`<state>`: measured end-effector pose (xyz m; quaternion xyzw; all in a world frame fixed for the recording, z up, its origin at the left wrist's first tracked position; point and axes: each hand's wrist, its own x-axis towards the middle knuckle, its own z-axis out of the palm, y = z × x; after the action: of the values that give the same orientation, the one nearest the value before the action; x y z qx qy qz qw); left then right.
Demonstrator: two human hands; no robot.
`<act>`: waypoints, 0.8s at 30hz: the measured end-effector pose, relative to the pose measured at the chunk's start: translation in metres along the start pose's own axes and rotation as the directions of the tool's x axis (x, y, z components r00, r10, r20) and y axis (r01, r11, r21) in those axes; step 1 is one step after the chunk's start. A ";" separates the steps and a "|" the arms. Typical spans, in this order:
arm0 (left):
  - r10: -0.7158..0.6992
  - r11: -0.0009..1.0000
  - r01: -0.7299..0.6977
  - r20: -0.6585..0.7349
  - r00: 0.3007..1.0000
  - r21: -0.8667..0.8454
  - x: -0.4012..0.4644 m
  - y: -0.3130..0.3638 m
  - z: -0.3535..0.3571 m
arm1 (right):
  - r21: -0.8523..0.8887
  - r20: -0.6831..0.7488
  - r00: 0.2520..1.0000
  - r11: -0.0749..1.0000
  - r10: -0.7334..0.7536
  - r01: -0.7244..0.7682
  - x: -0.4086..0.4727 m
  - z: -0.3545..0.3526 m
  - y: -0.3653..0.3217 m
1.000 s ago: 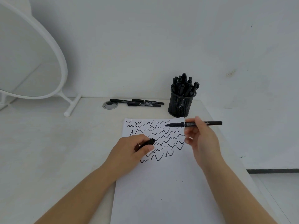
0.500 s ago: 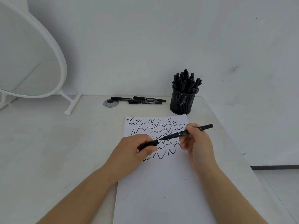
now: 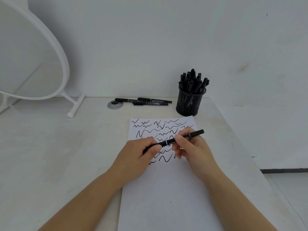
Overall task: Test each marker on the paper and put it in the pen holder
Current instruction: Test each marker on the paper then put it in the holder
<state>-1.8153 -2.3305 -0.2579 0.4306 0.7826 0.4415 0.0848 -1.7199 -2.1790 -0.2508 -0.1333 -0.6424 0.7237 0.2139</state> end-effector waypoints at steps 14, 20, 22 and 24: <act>-0.049 0.998 0.048 -0.036 0.998 -0.031 -0.003 0.011 0.000 | 0.167 0.122 0.992 0.986 -0.030 0.009 0.002 -0.003 0.009; -0.109 0.981 0.107 -0.005 0.994 -0.163 -0.004 0.016 0.002 | 0.158 0.162 0.983 0.985 -0.090 0.064 -0.001 -0.005 0.005; -0.126 0.975 0.125 0.010 0.992 -0.182 -0.003 0.017 0.002 | 0.149 0.158 0.983 0.987 -0.089 0.066 -0.001 -0.005 0.005; -0.142 0.970 0.146 0.033 0.989 -0.193 -0.002 0.016 0.001 | 0.112 0.162 0.983 0.991 -0.090 0.072 -0.001 -0.005 0.005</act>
<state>-1.8041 -2.3274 -0.2471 0.3664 0.7640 0.5046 0.1656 -1.7174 -2.1750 -0.2564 -0.0346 -0.6236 0.7561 0.1955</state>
